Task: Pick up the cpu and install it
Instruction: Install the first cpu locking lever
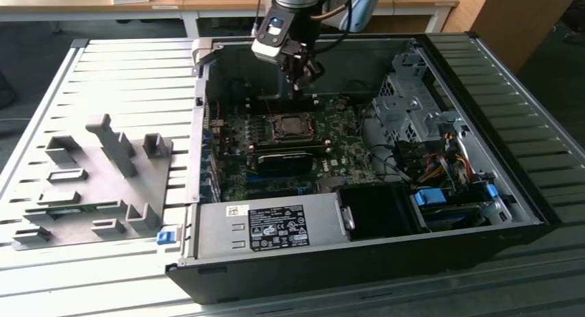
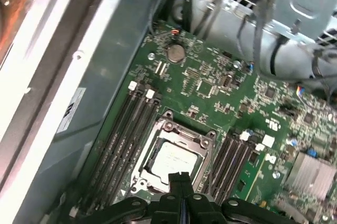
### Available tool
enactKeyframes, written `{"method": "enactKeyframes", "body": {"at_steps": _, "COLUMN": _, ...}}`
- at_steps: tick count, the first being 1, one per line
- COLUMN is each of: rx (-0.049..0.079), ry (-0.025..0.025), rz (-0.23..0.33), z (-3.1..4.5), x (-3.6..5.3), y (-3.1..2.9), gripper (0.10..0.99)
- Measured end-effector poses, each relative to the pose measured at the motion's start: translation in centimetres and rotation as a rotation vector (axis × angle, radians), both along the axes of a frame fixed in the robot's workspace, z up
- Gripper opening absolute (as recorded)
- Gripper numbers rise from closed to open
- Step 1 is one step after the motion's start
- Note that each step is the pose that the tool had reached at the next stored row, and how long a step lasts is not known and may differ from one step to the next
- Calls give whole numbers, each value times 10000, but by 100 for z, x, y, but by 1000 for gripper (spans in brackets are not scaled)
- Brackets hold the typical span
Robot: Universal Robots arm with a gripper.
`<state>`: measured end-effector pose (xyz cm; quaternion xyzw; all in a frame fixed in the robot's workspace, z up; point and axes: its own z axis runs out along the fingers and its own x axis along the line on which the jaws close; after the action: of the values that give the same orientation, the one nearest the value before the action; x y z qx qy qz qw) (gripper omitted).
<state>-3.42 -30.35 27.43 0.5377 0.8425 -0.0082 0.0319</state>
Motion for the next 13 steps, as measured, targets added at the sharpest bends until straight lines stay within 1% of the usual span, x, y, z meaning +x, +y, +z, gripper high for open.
{"method": "enactKeyframes", "body": {"at_steps": 4, "rx": -12, "ry": 1, "rz": 706, "z": -6, "x": 0, "y": 0, "gripper": 106}}
{"method": "enactKeyframes", "body": {"at_steps": 8, "rx": -56, "ry": 19, "rz": 1379, "z": -13, "x": 0, "y": 0, "gripper": 106}}
{"method": "enactKeyframes", "body": {"at_steps": 10, "rx": -75, "ry": 59, "rz": 1669, "z": -14, "x": 0, "y": 0, "gripper": 106}}
{"method": "enactKeyframes", "body": {"at_steps": 13, "rx": -49, "ry": 141, "rz": 1933, "z": -15, "x": 0, "y": 0, "gripper": 106}}
